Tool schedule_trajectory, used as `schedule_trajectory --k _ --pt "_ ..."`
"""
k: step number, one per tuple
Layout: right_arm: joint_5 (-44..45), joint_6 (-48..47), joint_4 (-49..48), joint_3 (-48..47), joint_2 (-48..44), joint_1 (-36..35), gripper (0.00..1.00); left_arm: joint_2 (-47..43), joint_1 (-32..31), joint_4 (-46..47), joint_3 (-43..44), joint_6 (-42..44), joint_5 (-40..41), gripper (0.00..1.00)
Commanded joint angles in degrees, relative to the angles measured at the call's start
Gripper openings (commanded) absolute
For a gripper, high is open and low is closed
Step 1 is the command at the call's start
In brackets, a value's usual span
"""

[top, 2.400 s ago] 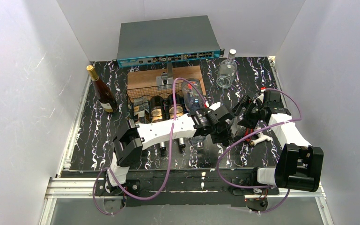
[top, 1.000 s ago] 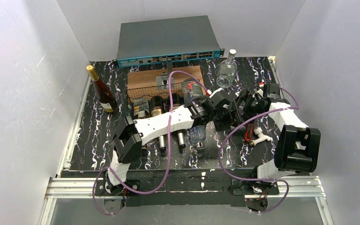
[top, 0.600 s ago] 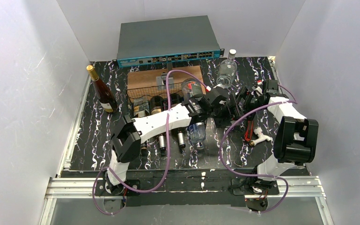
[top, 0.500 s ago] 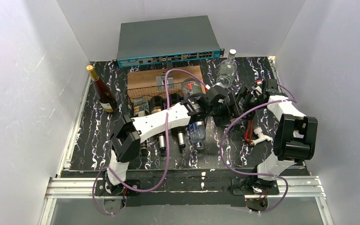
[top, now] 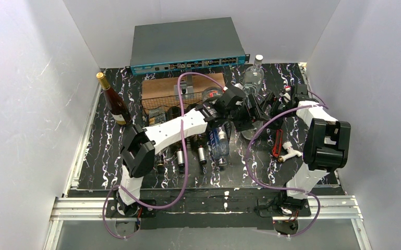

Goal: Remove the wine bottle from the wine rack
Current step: Place the wine bottle at the center of the board.

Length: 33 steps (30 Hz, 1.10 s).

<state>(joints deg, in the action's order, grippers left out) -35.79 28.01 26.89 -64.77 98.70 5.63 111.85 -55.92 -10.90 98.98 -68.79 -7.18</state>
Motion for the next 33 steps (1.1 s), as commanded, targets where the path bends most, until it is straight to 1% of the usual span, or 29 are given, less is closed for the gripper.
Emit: schedule_trajectory --k 1,7,15,19,20,26,30,33 --pt "-2.97 0.28 -0.16 -3.56 1.41 -0.16 0.98 -0.89 1.12 0.97 0.90 1.85 -1.87 0.74" --pt "-2.51 1.17 -0.77 -6.62 3.57 -0.05 0.98 0.73 2.14 0.92 2.62 2.45 -3.65 0.74" --pt "-2.51 1.48 -0.88 -9.66 6.46 0.85 0.98 2.35 3.00 0.47 5.19 4.11 -6.04 0.78" --pt "-2.46 1.10 -0.84 -10.81 6.93 1.67 0.98 1.83 3.09 1.18 5.08 5.61 -7.03 0.80" --pt "-2.19 0.60 -0.61 -11.20 6.86 1.81 0.98 1.52 3.10 1.55 4.82 6.21 -7.36 0.80" --pt "0.57 -3.10 -0.28 -12.66 4.88 3.37 0.98 -2.37 3.10 2.46 3.11 12.39 -9.96 0.87" --pt "2.96 -6.51 -0.06 -13.27 1.95 3.77 0.98 -6.56 2.86 2.16 0.53 17.37 -11.36 0.93" --pt "5.65 -9.06 -0.08 -13.14 -1.03 3.73 0.98 -10.56 2.49 1.18 -2.12 21.37 -10.92 0.97"
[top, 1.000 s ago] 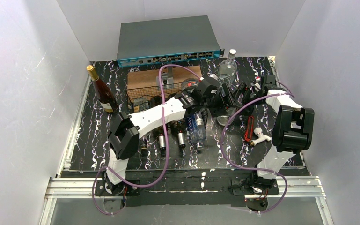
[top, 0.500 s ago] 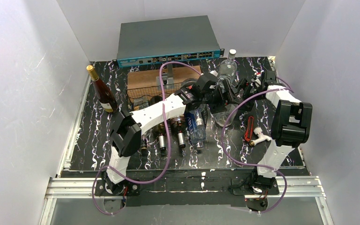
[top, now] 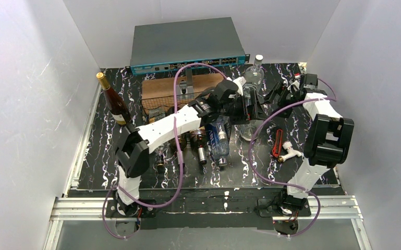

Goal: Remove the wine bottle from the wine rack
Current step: Place the wine bottle at the center of the board.

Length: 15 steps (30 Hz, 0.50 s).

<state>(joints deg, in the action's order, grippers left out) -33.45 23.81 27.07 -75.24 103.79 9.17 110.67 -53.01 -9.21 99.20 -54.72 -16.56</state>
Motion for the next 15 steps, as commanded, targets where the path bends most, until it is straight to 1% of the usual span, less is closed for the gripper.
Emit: schedule_trajectory --k 1,6,9,12,15 --pt "4.11 -5.77 -0.27 -2.60 -7.36 0.15 0.98 -10.83 -0.53 -0.68 -3.43 8.22 -1.02 0.98" --pt "8.74 -8.86 -1.16 -0.65 -14.94 0.19 0.98 -18.34 -1.15 -2.19 -7.98 13.49 0.97 0.98" --pt "12.66 -11.16 0.61 -0.39 -19.31 0.22 0.98 -23.21 -1.21 -4.65 -10.90 16.98 2.86 0.98" --pt "16.35 -13.48 3.24 -0.67 -23.27 0.29 0.98 -28.76 -1.26 -7.28 -15.63 20.60 6.96 0.98" --pt "18.74 -15.46 6.52 -0.93 -27.84 0.27 0.98 -35.08 -1.22 -8.26 -21.30 22.29 11.51 0.98"
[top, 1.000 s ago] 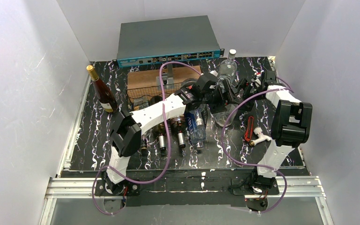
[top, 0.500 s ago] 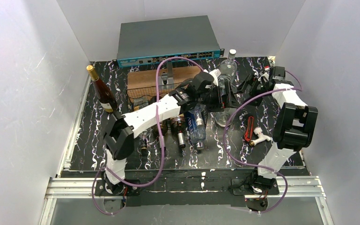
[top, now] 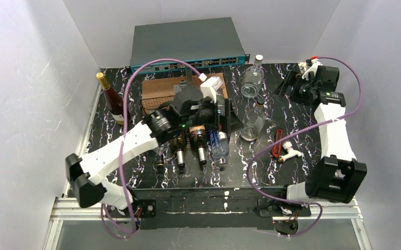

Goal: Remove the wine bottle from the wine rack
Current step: Place the wine bottle at the center of the board.

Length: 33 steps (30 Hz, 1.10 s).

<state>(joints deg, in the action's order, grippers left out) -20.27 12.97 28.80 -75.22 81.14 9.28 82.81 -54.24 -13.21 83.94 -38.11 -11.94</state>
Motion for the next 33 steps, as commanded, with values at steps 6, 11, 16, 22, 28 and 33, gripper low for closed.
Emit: schedule_trajectory --k 6,11,16,22,28,33 --pt "1.80 -13.44 7.81 -0.81 -14.27 0.06 0.99 -19.61 0.00 -3.67 -17.06 6.20 13.87 0.98" --pt "-7.94 -22.31 12.12 -2.50 -17.65 0.08 0.98 -30.68 0.18 1.20 -29.05 4.03 15.21 0.98" --pt "-20.34 -30.66 18.74 -4.85 -16.70 0.05 0.98 -37.99 0.19 1.63 -34.98 2.57 15.93 0.98" --pt "-22.32 -32.70 21.00 -5.76 -15.37 -1.25 0.98 -42.65 0.14 -4.14 -36.68 1.63 19.14 0.98" --pt "-11.70 -32.34 17.34 -4.30 -15.11 -7.70 0.98 -47.52 0.17 -5.77 -40.48 -0.63 22.15 0.98" --pt "-5.16 -32.04 14.50 -4.06 -12.82 -12.58 0.98 -49.74 0.14 -7.20 -41.57 -1.82 23.41 0.98"
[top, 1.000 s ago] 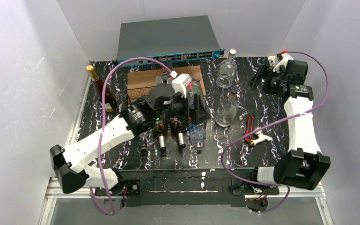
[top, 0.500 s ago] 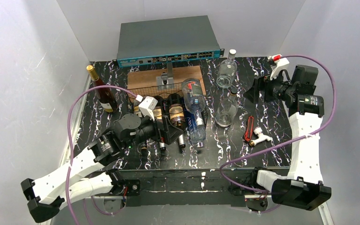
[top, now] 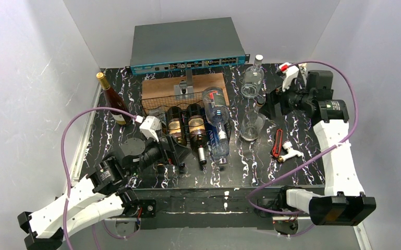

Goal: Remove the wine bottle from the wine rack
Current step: Place the wine bottle at the center of the board, then move the wine bottle to the center of the board.

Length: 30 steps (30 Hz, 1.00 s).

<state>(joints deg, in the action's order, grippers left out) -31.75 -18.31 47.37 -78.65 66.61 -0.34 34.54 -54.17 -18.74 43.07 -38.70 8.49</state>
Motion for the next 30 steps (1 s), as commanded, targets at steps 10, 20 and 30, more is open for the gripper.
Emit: schedule_trajectory --k 10,20,30 --pt "13.03 -0.94 -7.62 0.25 6.39 -9.09 0.98 -0.62 0.07 -2.35 -0.63 -1.63 4.01 0.98" --pt "15.40 0.98 -10.63 0.93 10.88 -12.04 0.93 -1.33 0.11 -3.40 -1.15 -2.24 4.64 0.98" --pt "17.16 0.82 -11.12 1.34 12.02 -13.37 0.70 -1.89 0.07 -3.67 -1.91 -2.85 5.00 0.98"
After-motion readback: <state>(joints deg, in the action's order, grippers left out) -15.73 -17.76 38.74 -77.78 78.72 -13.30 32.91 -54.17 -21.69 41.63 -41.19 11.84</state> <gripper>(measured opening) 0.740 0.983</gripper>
